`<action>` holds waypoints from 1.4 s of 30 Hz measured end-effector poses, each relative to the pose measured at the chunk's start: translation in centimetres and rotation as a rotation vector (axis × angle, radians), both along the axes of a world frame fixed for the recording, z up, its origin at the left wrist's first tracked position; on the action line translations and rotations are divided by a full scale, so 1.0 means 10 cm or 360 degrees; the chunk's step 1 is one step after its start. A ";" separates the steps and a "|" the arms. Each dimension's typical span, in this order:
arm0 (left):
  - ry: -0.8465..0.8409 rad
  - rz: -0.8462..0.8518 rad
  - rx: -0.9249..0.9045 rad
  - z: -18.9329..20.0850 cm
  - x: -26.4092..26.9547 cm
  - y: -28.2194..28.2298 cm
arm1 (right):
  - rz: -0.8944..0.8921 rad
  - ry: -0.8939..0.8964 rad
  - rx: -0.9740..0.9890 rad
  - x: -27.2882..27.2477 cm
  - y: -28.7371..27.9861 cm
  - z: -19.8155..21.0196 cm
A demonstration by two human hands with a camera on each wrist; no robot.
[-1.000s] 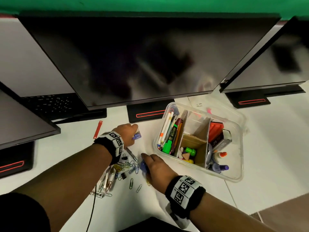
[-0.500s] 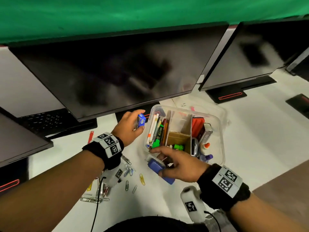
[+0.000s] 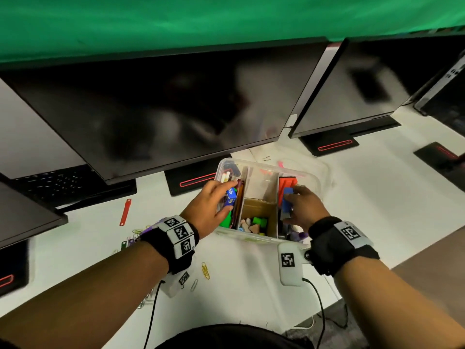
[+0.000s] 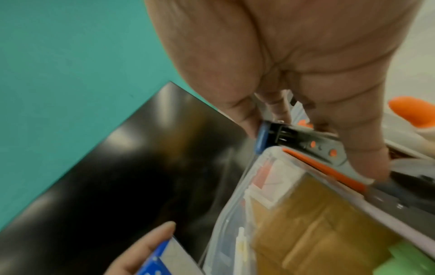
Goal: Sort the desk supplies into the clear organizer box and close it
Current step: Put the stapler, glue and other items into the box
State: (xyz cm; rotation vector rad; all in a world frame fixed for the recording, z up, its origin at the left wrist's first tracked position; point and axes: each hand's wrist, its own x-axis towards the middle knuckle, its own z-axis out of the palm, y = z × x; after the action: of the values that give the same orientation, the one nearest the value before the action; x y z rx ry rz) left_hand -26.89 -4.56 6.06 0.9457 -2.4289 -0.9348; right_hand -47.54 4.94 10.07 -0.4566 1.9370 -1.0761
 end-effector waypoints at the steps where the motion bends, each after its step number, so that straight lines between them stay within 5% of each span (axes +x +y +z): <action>1: -0.0019 -0.0016 -0.0045 0.00 0.01 0.01 | 0.0032 0.0039 0.0107 -0.02 -0.05 -0.11; 5: -0.0122 -0.0104 -0.0221 -0.06 0.04 0.03 | 0.0227 0.0255 0.0371 -0.09 -0.20 -0.36; 13: -0.0155 -0.0087 -0.0264 -0.13 0.03 0.06 | 0.0265 0.0273 0.0655 -0.04 -0.22 -0.26; 15: -0.0172 -0.0089 -0.0242 -0.12 0.03 0.06 | 0.0415 0.0479 0.0667 0.01 -0.21 -0.16; 19: -0.0126 -0.0031 -0.0046 -0.10 0.03 0.06 | 0.0598 0.0945 0.0366 0.18 -0.24 0.03; 26: -0.0087 0.0065 0.0109 -0.16 0.02 0.07 | 0.0749 0.0652 0.0035 0.64 -0.30 0.08; 35: -0.0120 0.0042 0.0084 -0.16 0.02 0.07 | 0.0919 0.0834 0.0058 0.60 -0.29 0.06; 42: -0.0377 0.0175 -0.0202 -0.19 0.03 0.03 | 0.0496 0.1147 -0.0044 -0.01 -0.29 0.44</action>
State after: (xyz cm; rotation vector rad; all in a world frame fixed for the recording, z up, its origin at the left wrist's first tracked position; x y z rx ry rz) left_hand -26.64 -4.23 4.21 1.1878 -2.5623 -0.6546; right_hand -47.65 2.08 14.44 -1.2502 2.3450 -0.7873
